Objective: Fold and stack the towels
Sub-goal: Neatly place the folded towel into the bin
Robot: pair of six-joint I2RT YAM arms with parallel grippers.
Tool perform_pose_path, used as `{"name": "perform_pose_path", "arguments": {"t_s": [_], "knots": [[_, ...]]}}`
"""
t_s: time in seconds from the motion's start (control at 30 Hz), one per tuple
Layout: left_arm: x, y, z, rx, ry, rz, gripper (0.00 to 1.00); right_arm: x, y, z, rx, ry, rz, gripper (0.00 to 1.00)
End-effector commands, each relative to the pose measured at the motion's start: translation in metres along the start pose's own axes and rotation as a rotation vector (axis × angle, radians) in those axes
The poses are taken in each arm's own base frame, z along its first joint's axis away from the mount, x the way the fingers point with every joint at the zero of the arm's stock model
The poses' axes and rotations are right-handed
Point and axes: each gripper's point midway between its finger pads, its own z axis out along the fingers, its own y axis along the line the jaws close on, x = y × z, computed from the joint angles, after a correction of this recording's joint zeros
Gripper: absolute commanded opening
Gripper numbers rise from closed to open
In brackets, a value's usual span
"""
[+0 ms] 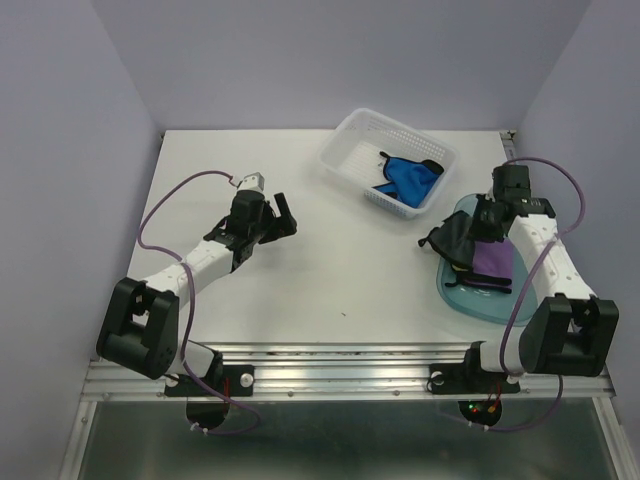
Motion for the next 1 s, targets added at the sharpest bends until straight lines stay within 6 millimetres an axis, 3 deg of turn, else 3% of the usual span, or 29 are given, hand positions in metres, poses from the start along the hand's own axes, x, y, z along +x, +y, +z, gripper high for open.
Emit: {"name": "perform_pose_path", "arguments": {"t_s": [0.0, 0.3, 0.47, 0.97], "knots": [[-0.022, -0.011, -0.002, 0.036, -0.059, 0.016, 0.99, -0.017, -0.005, 0.001, 0.023, -0.073, -0.014, 0.01], [-0.022, -0.008, -0.001, 0.028, -0.062, 0.014, 0.99, -0.011, -0.038, 0.001, 0.213, -0.048, 0.002, 0.01], [-0.021, -0.008, -0.002, 0.027, -0.059, 0.014, 0.99, -0.006, -0.041, 0.011, 0.228, -0.016, -0.001, 0.01], [-0.022, -0.007, -0.001, 0.024, -0.063, 0.016, 0.99, -0.006, -0.076, 0.021, 0.452, 0.011, -0.015, 0.04]]}}
